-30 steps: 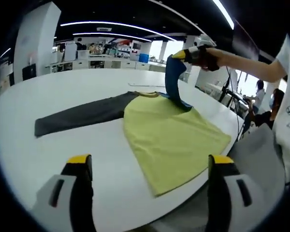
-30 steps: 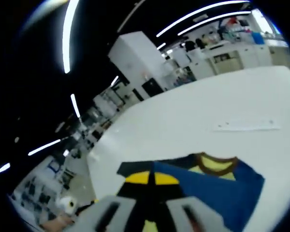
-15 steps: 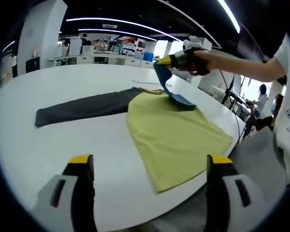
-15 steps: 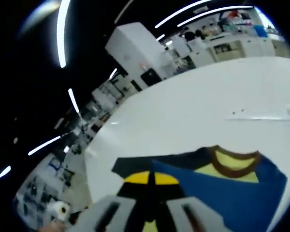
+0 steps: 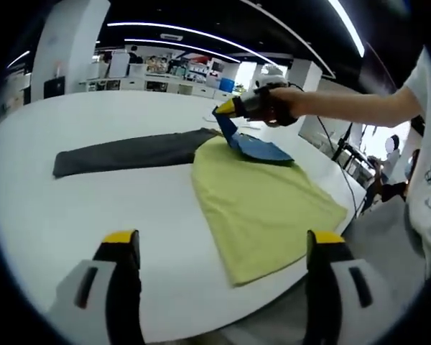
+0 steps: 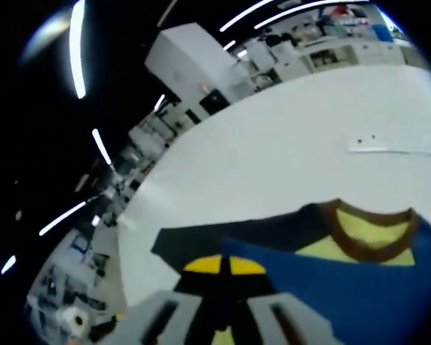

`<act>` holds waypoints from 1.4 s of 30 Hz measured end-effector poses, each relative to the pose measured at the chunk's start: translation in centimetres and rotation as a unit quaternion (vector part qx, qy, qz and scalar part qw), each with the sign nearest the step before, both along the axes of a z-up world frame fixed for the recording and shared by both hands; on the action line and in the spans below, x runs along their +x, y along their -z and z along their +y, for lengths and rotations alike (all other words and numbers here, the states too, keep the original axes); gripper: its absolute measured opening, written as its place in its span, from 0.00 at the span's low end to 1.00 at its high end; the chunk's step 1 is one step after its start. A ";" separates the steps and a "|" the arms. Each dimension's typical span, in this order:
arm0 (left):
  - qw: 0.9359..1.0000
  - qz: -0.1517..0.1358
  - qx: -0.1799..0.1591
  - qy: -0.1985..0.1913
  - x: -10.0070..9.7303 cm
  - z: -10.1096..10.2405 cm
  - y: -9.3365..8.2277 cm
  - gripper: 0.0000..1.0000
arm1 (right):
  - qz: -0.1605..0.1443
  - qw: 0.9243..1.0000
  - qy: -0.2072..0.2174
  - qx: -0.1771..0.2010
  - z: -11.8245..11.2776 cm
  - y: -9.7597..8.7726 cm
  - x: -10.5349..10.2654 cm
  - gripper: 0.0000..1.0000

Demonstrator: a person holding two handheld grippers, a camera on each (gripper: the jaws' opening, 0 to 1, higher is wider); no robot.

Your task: Fold the garment on the visible template until the final outline fits inside the template.

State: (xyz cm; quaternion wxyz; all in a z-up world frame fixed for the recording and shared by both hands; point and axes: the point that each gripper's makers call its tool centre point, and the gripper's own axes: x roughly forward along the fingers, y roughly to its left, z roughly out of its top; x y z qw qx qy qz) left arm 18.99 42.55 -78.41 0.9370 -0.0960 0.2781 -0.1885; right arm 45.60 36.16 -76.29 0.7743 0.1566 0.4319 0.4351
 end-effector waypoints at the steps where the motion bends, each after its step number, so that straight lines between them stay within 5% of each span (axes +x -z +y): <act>1: 1.000 0.001 0.000 0.000 0.0 0.1 0.1 0.94 | 0.002 1.000 0.002 -0.003 0.2 0.5 0.2 0.00; 20: 1.000 0.012 -0.008 -0.009 0.3 0.3 0.7 0.93 | 0.032 0.999 0.005 -0.037 2.6 5.2 0.8 0.00; 35: 1.000 0.014 -0.012 -0.011 0.2 0.0 0.8 0.93 | 0.012 0.999 -0.012 -0.051 2.7 5.6 0.6 0.01; 42: 1.000 0.010 -0.014 -0.008 0.2 0.0 0.7 0.93 | -0.019 0.998 -0.045 -0.045 3.4 5.1 -0.4 0.33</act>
